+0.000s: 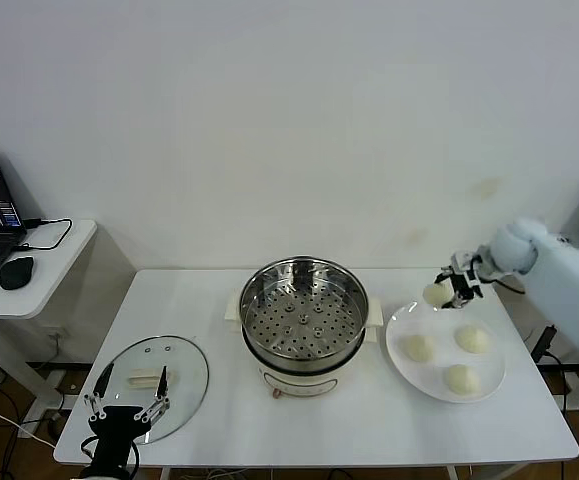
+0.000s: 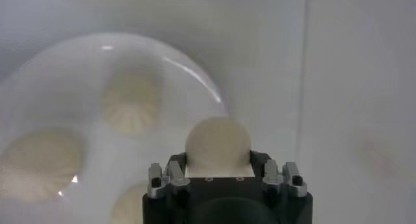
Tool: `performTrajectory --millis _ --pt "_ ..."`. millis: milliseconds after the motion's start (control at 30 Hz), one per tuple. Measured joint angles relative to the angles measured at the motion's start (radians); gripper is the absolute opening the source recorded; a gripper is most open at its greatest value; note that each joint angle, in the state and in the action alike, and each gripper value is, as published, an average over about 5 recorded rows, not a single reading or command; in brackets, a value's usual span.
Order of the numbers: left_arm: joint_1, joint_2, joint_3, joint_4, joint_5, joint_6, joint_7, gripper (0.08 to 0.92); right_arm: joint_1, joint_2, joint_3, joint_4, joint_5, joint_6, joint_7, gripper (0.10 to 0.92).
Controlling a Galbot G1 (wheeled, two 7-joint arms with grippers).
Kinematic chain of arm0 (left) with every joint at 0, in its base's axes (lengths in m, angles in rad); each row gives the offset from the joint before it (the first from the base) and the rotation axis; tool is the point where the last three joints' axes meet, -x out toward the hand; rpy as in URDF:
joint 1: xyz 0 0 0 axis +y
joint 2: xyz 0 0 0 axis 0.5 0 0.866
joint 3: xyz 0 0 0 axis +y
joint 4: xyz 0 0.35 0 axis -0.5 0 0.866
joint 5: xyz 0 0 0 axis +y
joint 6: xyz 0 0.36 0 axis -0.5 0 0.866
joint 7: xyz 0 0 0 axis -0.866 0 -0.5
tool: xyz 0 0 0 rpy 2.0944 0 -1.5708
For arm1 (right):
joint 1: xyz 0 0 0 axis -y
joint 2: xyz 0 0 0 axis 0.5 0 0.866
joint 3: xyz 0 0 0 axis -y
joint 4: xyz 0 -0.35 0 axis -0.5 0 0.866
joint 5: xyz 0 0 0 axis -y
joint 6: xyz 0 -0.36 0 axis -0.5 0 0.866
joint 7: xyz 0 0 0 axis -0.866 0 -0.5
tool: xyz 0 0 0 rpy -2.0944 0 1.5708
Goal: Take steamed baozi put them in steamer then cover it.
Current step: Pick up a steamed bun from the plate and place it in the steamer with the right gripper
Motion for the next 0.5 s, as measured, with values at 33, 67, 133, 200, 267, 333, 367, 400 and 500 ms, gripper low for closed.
performTrajectory --millis 33,67,133,200,267,333,367,400,500 --pt "-0.001 0.001 0.0 -0.001 -0.002 0.0 0.0 0.823 0.032 -0.003 -0.025 0.017 0.02 -0.001 0.002 0.611" --pt "-0.002 0.002 0.0 -0.002 -0.004 0.0 0.0 0.823 0.064 -0.004 -0.05 0.035 0.041 -0.002 0.004 0.611" --pt "-0.004 0.003 -0.001 -0.005 -0.008 0.0 0.0 0.823 0.125 -0.002 -0.099 0.068 0.083 -0.004 0.012 0.611" --pt "-0.006 0.003 -0.001 -0.008 -0.01 0.0 0.0 0.823 0.183 0.008 -0.147 0.099 0.125 -0.003 0.023 0.611" --pt "-0.007 0.002 -0.003 -0.011 -0.011 0.0 -0.001 0.823 0.231 0.024 -0.191 0.128 0.165 -0.001 0.036 0.612" --pt "-0.006 0.001 -0.005 -0.015 -0.011 0.0 -0.001 0.823 0.271 0.047 -0.231 0.151 0.198 0.005 0.05 0.615" --pt "-0.004 0.001 -0.006 -0.016 -0.012 -0.001 -0.002 0.823 0.287 0.06 -0.251 0.161 0.212 0.01 0.057 0.615" --pt "-0.002 0.0 -0.008 -0.017 -0.012 -0.001 -0.002 0.823 0.301 0.073 -0.27 0.169 0.223 0.016 0.064 0.616" --pt "0.004 -0.001 -0.015 -0.02 -0.014 -0.002 -0.003 0.823 0.334 0.117 -0.322 0.186 0.24 0.04 0.085 0.612"
